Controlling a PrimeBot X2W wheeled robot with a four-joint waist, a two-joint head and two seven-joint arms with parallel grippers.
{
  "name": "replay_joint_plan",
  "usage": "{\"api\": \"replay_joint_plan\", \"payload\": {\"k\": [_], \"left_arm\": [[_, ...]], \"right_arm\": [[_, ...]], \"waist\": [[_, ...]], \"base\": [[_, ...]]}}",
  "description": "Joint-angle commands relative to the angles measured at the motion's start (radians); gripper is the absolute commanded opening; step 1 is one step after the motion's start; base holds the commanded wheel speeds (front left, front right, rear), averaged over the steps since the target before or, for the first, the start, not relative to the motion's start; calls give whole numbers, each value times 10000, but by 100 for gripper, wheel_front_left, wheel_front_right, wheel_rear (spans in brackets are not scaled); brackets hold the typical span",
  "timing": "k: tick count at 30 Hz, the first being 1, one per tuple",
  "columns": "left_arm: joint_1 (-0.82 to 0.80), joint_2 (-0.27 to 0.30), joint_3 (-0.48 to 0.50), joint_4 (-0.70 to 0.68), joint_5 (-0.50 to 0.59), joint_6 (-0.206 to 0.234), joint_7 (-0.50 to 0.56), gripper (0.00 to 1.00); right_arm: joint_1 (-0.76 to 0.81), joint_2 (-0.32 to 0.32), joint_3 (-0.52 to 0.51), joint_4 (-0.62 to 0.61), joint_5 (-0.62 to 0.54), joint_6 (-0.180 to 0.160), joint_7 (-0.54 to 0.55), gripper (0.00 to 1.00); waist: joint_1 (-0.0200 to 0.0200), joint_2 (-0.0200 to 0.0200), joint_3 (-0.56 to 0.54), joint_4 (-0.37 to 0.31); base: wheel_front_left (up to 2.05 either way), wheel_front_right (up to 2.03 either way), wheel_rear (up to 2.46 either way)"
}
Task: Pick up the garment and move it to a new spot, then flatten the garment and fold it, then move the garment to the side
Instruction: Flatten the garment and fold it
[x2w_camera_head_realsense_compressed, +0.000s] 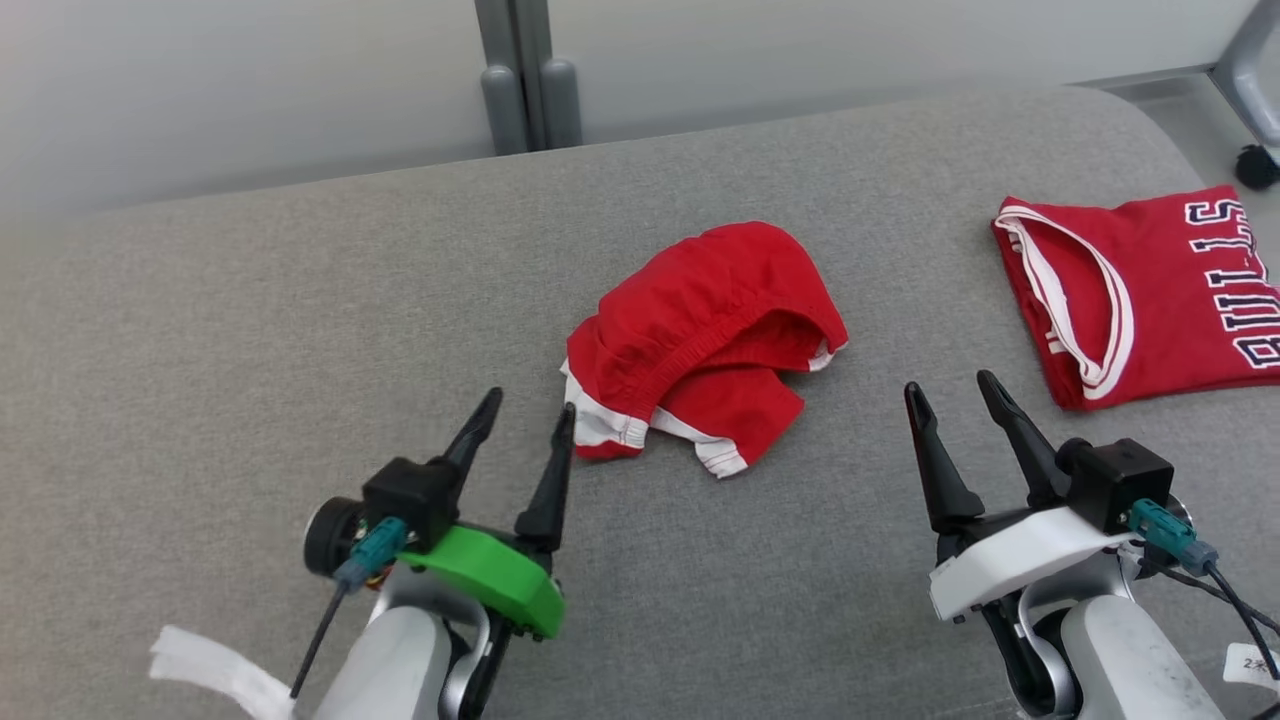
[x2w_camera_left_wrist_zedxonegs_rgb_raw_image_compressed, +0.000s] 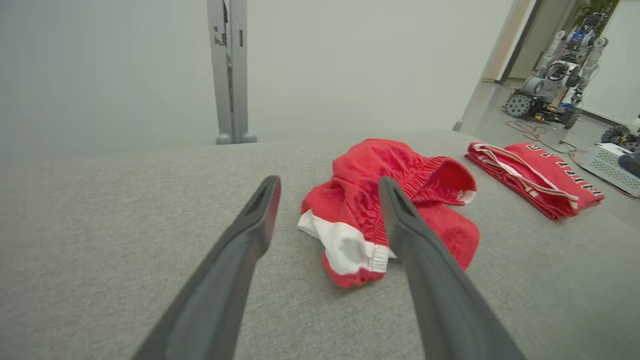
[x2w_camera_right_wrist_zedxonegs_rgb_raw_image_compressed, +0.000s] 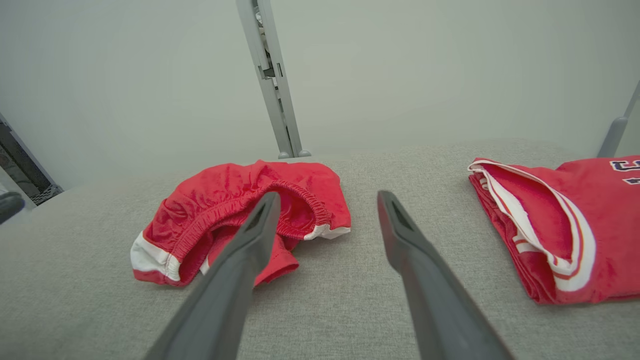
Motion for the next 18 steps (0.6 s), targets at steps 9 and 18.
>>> {"api": "replay_joint_plan", "payload": {"k": [9, 18], "left_arm": [[-1363, 128, -1816, 1614, -817, -7, 34, 100], [-2001, 148, -1411, 3541, -539, 1438, 174, 100]], "right_arm": [[-326, -15, 74, 106, -1, -12, -205, 100], [-379, 45, 107, 142, -8, -12, -322, 100]], "waist": [[0, 0, 899, -1613], [0, 0, 1140, -2238]], "base": [[0, 0, 0], [0, 0, 0]]}}
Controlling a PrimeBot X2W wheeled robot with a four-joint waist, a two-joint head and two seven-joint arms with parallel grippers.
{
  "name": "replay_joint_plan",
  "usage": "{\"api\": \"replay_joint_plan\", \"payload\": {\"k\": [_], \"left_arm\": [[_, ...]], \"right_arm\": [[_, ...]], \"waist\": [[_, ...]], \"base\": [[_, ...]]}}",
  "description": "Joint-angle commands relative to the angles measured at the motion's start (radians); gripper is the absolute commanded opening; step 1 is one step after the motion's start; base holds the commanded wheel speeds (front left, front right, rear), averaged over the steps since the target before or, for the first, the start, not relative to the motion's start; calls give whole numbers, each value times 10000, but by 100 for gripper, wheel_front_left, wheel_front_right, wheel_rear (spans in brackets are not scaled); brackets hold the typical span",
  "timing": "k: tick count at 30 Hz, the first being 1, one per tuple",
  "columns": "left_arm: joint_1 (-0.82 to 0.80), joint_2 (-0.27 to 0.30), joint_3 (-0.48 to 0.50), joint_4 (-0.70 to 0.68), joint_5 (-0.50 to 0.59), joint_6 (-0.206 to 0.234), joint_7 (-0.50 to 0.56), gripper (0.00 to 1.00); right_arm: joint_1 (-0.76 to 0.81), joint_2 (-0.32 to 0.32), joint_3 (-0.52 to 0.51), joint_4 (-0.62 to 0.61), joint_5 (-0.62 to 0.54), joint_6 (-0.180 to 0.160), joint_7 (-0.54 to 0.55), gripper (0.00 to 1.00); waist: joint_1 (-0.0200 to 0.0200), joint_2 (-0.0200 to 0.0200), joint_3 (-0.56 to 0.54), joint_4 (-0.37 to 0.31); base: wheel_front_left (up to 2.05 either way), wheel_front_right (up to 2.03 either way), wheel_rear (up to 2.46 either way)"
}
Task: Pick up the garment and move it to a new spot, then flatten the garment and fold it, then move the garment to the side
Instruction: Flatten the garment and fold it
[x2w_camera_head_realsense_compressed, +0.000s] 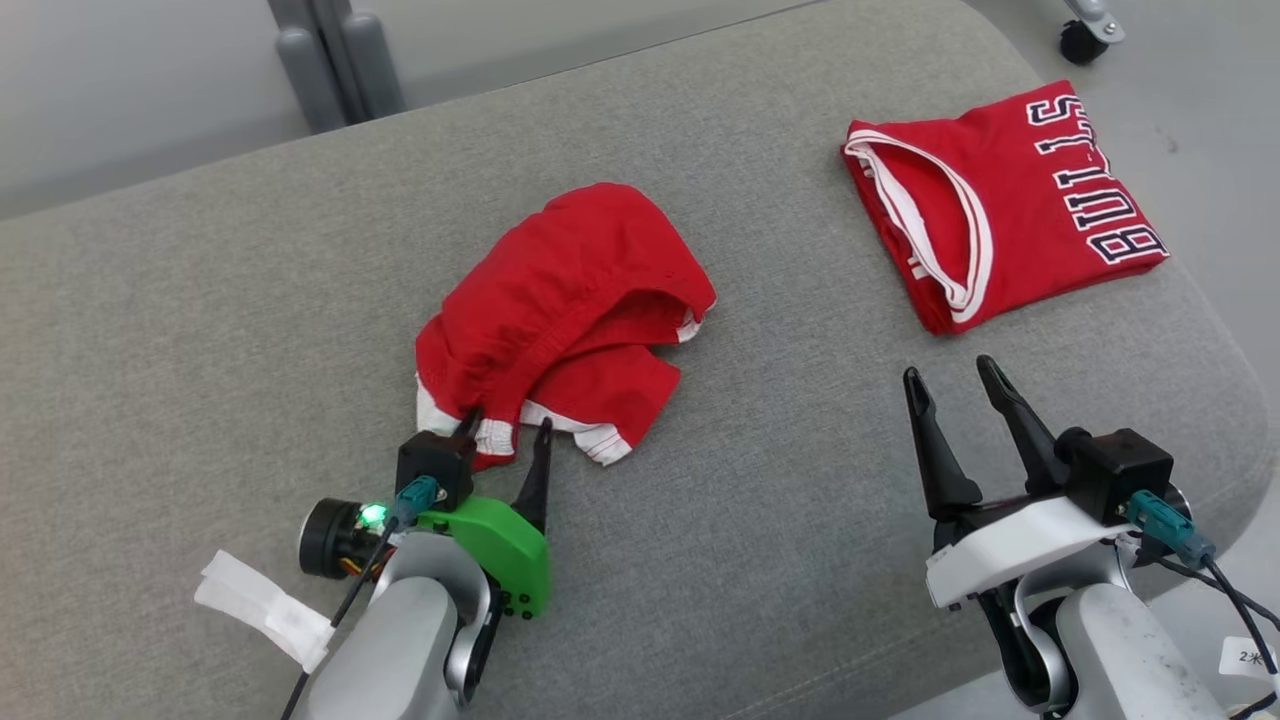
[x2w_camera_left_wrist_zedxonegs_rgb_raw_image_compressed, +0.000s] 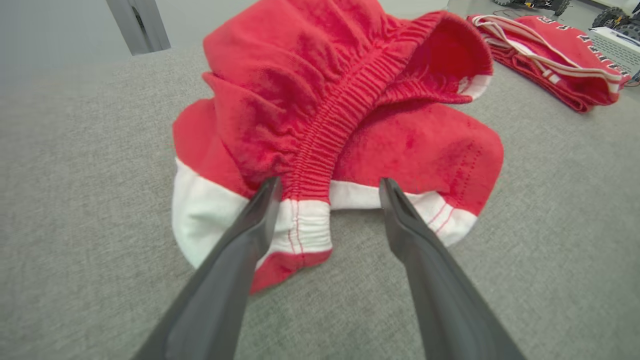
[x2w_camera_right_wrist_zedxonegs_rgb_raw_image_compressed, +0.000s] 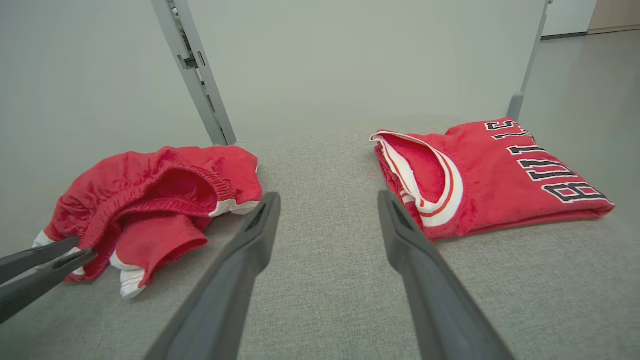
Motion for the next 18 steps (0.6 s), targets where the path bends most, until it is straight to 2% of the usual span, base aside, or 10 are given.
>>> {"api": "replay_joint_plan", "payload": {"k": [1, 4, 6, 10, 11, 12, 13, 18], "left_arm": [[-218, 107, 101, 236, -5, 239, 56, 100], [-348, 141, 317, 661, -9, 782, 32, 100], [-400, 154, 401, 846, -36, 980, -14, 100], [-461, 150, 572, 1008, -229, 991, -143, 100], [-476, 153, 603, 1031, -287, 962, -187, 96], [-488, 151, 608, 1045, -306, 929, -220, 18], [-484, 150, 616, 1078, -330, 889, -219, 0], [-745, 192, 684, 1088, -472, 612, -282, 0]], "right_arm": [[-111, 37, 26, 14, 5, -12, -89, 100], [-118, 43, 40, 48, 28, -12, -99, 100], [-100, 55, 34, 68, 30, -12, -119, 100], [-121, 62, 57, 118, 24, -12, -141, 100], [-141, 60, 74, 132, 30, -12, -146, 100], [-158, 57, 102, 142, 36, -12, -149, 100], [-166, 54, 127, 152, 41, -12, -147, 100], [-220, 55, 210, 202, 79, -12, -158, 100]], "waist": [[0, -1, 204, -259], [0, -1, 210, -299], [0, -1, 202, -285], [0, -1, 162, -220], [0, -1, 147, -197], [0, -1, 130, -173], [0, -1, 117, -153], [0, -1, 80, -90]], "base": [[0, 0, 0], [0, 0, 0], [0, 0, 0], [0, 0, 0], [0, 0, 0], [0, 0, 0], [0, 0, 0], [0, 0, 0]]}}
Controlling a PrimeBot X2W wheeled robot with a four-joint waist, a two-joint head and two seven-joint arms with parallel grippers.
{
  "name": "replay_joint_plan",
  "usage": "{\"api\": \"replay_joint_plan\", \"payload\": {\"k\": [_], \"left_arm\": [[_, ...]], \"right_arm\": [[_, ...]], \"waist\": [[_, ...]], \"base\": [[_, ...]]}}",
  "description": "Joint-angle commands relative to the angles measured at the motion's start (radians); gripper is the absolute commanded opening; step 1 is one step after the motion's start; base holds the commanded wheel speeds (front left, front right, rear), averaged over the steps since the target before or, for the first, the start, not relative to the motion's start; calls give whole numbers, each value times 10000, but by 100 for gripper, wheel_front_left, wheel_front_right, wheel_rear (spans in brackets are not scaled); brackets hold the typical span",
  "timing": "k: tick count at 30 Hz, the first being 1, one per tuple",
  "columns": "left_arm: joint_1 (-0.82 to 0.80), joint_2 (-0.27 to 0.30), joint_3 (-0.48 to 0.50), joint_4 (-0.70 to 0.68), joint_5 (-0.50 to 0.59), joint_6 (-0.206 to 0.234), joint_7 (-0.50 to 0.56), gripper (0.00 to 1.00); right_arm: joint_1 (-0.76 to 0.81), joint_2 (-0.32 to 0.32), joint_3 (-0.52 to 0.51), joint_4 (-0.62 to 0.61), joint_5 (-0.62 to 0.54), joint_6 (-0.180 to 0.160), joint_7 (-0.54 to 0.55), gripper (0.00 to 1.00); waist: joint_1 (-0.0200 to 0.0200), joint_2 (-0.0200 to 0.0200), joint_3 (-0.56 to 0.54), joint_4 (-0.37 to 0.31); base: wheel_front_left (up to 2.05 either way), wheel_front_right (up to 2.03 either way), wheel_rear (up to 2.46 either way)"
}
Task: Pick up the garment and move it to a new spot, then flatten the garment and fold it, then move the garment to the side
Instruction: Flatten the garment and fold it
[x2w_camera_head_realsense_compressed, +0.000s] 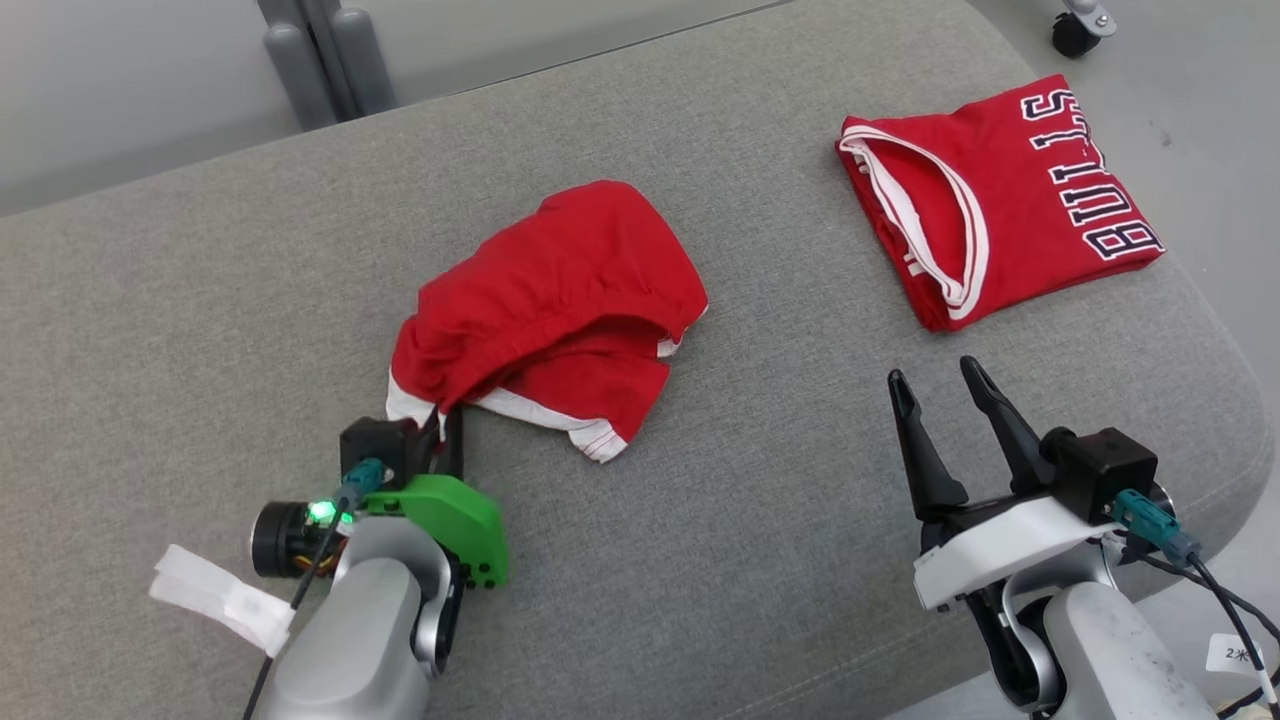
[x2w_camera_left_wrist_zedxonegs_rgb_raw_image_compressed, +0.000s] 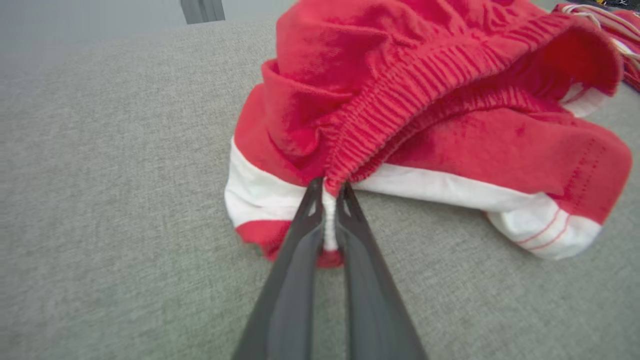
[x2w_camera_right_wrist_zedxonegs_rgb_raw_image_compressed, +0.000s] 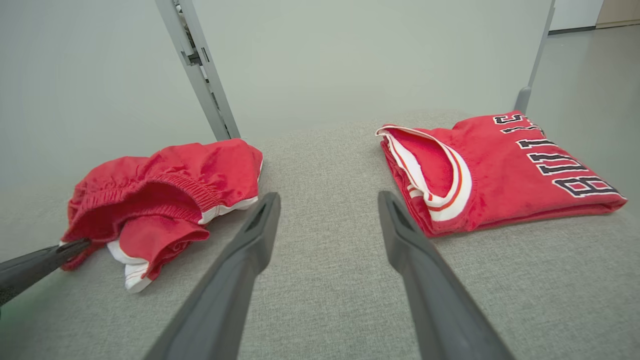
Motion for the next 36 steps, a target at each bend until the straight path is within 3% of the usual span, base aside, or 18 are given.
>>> {"api": "replay_joint_plan", "payload": {"k": [1, 12, 19, 27, 30, 36], "left_arm": [[-389, 81, 82, -175, -31, -107, -117, 0], [-2522, -117, -665, -2601, 303, -1303, -335, 0], [-3645, -177, -1914, -4015, -722, -1749, -231, 0], [-4051, -163, -2416, -5223, -2382, -800, -277, 0], [-3536, -132, -2295, -4857, -2545, -479, -284, 0], [-2542, 627, -2116, -3099, -2434, 81, -295, 0]], "right_arm": [[-118, -14, 5, 31, 24, -12, -77, 100], [-79, 34, 25, 154, 57, -12, -95, 100], [-105, 63, 107, 283, 110, -12, -105, 100], [17, 60, 12, 273, 80, -12, -163, 100], [1, 92, 25, 236, 88, -12, -173, 100], [-157, 108, 88, 212, 89, -12, -199, 100]], "waist": [[0, 0, -5, 27], [0, 0, -318, 64], [0, 0, -513, -66], [0, 0, -536, 123], [0, 0, -453, 258], [0, 0, -238, 474]], "base": [[0, 0, 0], [0, 0, 0], [0, 0, 0], [0, 0, 0], [0, 0, 0], [0, 0, 0]]}}
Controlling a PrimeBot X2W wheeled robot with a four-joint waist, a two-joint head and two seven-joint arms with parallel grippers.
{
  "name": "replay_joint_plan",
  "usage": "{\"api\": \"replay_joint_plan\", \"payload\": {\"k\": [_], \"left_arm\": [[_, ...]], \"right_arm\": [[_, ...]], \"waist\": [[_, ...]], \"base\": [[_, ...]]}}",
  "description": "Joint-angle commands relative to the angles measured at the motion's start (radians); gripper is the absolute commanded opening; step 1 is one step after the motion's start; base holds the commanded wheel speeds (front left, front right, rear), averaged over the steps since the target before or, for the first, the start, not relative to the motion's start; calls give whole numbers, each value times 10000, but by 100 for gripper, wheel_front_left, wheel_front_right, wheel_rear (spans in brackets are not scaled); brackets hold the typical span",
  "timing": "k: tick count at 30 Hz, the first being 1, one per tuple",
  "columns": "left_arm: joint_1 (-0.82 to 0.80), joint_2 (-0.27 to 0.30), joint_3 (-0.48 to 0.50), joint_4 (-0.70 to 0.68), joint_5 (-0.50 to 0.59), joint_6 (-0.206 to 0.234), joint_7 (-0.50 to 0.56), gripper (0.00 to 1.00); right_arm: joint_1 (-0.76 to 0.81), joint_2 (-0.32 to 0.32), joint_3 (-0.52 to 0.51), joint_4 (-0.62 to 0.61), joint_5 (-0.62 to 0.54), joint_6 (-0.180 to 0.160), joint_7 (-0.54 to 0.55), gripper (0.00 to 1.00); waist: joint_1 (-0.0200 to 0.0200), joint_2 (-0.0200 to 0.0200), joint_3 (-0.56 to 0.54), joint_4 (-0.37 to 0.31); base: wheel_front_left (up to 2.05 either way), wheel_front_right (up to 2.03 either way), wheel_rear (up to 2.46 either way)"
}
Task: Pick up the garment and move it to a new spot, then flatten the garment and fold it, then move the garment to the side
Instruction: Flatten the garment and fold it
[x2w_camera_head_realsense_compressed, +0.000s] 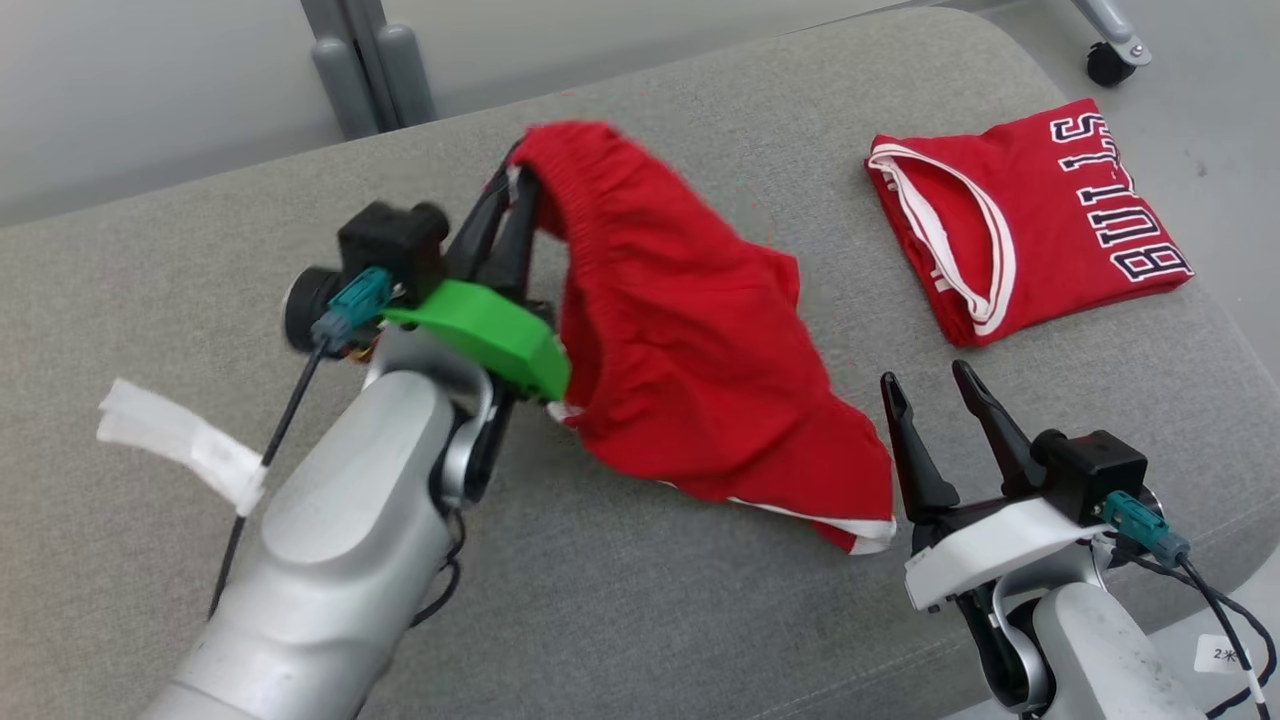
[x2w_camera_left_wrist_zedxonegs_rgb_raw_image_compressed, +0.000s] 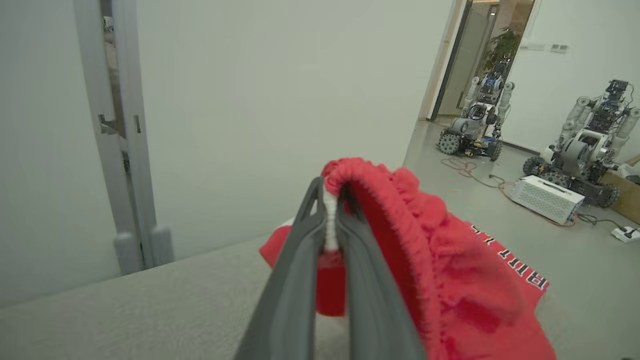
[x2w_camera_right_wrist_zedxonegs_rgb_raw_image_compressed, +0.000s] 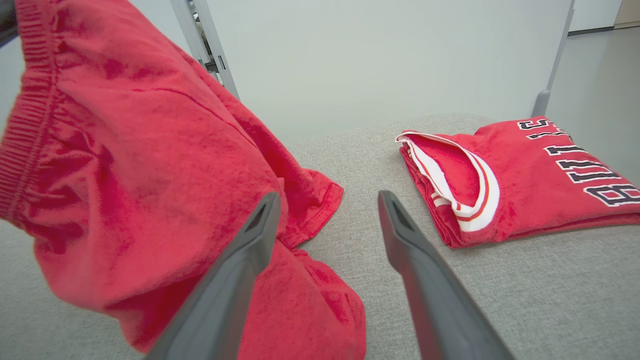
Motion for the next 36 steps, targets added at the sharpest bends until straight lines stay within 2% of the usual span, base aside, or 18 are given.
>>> {"api": "replay_joint_plan", "payload": {"k": [1, 8, 14, 15, 16, 17, 26, 36], "left_arm": [[259, 178, 109, 356, 22, 152, -49, 0], [838, 800, 677, 2171, -41, 803, -83, 0], [961, 1049, 1290, 2800, -9, 1261, -80, 0], [983, 1050, 1376, 2805, 15, 1223, -81, 5], [1005, 1041, 1429, 2807, 44, 1150, -82, 45], [1031, 1027, 1486, 2819, 71, 1056, -82, 100], [1910, 653, 1652, 2702, 121, 83, -74, 100], [3517, 405, 1153, 1095, 675, -999, -75, 100]], "right_arm": [[-112, 0, 22, -34, 5, -12, -93, 100], [-233, -51, 84, -13, 5, -12, -90, 100], [-263, -88, 87, -16, -2, -12, -52, 100], [-253, -95, 84, -21, -6, -12, -43, 100], [-249, -103, 82, -24, -9, -12, -31, 100], [-242, -109, 83, -28, -15, -12, -26, 100], [-29, -166, 40, -77, -69, -12, 88, 100], [227, -188, -87, -270, -85, -12, 215, 100]], "waist": [[0, 0, 113, 105], [0, 0, 257, 289], [0, 0, 280, 395], [0, 0, 273, 416], [0, 0, 265, 434], [0, 0, 251, 458], [0, 0, -79, 710], [0, 0, -229, 1027]], "base": [[0, 0, 0], [0, 0, 0], [0, 0, 0], [0, 0, 0], [0, 0, 0], [0, 0, 0], [0, 0, 0], [0, 0, 0]]}}
